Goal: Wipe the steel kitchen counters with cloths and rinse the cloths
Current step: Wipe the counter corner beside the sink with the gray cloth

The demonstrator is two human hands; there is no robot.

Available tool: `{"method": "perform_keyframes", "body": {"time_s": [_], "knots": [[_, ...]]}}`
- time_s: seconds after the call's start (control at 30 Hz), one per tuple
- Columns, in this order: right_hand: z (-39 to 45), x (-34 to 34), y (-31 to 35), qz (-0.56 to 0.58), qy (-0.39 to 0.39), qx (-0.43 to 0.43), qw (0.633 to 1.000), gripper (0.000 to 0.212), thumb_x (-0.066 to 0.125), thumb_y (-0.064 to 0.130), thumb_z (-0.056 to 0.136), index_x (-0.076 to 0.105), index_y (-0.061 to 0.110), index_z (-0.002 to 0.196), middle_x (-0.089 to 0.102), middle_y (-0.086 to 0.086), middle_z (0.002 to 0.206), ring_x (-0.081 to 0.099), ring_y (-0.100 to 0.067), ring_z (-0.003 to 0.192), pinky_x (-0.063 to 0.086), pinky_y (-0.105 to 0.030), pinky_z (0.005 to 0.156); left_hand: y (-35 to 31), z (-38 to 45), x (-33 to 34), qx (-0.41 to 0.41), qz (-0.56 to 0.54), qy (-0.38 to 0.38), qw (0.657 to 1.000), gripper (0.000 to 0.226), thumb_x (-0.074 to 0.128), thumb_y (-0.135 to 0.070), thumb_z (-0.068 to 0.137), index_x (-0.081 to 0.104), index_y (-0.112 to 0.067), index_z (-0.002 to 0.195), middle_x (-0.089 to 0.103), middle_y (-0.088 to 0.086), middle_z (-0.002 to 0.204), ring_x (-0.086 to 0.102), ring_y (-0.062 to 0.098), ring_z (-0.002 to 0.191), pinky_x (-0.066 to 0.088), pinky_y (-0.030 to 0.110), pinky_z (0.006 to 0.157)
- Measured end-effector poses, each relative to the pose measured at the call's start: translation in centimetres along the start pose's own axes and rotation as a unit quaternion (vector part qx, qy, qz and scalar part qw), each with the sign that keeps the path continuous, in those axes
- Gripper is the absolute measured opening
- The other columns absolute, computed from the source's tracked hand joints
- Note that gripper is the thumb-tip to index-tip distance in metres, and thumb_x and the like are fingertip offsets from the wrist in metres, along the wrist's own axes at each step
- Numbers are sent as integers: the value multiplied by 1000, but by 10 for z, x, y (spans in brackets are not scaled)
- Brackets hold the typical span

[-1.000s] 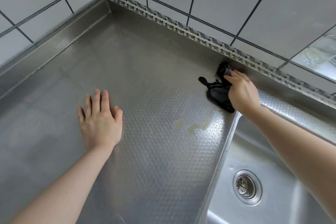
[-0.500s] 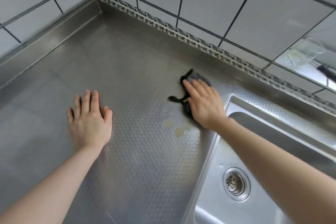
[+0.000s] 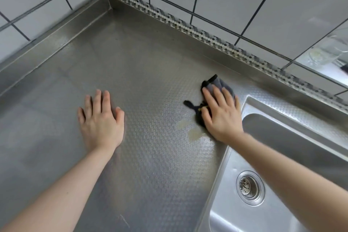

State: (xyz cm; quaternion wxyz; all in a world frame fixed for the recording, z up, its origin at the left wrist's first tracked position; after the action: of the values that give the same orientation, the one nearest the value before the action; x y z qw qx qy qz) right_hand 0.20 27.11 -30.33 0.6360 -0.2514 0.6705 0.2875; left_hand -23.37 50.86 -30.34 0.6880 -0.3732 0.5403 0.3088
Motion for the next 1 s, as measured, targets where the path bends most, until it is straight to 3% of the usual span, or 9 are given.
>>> {"method": "perform_keyframes", "body": {"time_s": [0.13,0.27,0.4,0.5,0.6,0.7,0.8,0.9,1.0], "knots": [[49,-6,-54,4,5,163,987,63,24,49,97,21,25,155,24,-6,160,16,-28,148,11,-56,118,2,0,2,4,-1,-9,1000,60,37,-37,90,45,-9,142,40,12,152,32,38,140,24,57,112],[16,1,-31,49,-22,248,967,64,27,46,96,24,17,154,23,-13,160,14,-36,147,11,-57,117,3,1,3,4,1,-4,1000,61,36,-38,90,44,-9,142,40,12,152,31,38,140,24,57,112],[-28,8,-7,21,6,213,977,69,27,48,93,24,15,154,21,-18,160,13,-42,146,16,-58,115,2,0,1,2,-3,0,1000,62,35,-38,90,44,-8,143,39,13,152,30,39,140,23,57,112],[-2,4,-29,18,18,219,975,69,29,50,94,20,18,155,17,-15,161,10,-39,148,15,-57,117,1,0,1,3,-2,-1,1000,62,34,-39,89,44,-8,143,39,13,153,30,39,141,23,57,113],[37,-1,-35,14,9,246,969,66,25,47,95,21,19,154,16,-12,162,8,-34,149,5,-61,116,1,0,1,2,1,-3,1000,62,34,-39,90,44,-8,143,39,12,153,30,38,141,23,57,113],[44,0,-6,22,-4,183,983,62,23,46,97,23,22,154,16,-9,163,11,-27,150,6,-59,118,0,1,2,5,1,-2,1000,61,35,-38,90,44,-8,143,38,13,153,30,38,141,23,57,113],[8,0,35,29,-19,2,999,55,24,44,100,31,27,152,26,0,161,22,-22,149,19,-49,117,1,-1,2,4,-6,2,1000,62,35,-37,90,42,-8,144,37,12,154,29,38,142,21,57,114],[-20,-1,43,73,3,-150,986,46,31,30,103,41,27,148,37,4,156,31,-19,145,26,-43,117,1,-1,1,4,-9,9,1000,63,34,-38,90,41,-9,146,35,12,155,27,37,143,20,56,115],[19,-6,15,96,-5,-108,989,49,32,25,102,35,24,151,37,1,157,30,-20,146,24,-40,117,0,-1,0,8,-7,4,1000,62,34,-37,91,42,-8,145,36,12,155,28,38,143,20,56,115]]}}
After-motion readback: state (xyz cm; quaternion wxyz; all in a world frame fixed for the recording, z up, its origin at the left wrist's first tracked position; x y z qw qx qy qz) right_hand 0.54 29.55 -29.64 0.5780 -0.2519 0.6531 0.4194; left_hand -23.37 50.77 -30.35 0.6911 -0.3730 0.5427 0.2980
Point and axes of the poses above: each hand's wrist, its own z-axis towards the middle knuckle, its own x-axis out of the palm, y = z × x, the point moved 6 cm from there along z, towards the middle knuckle
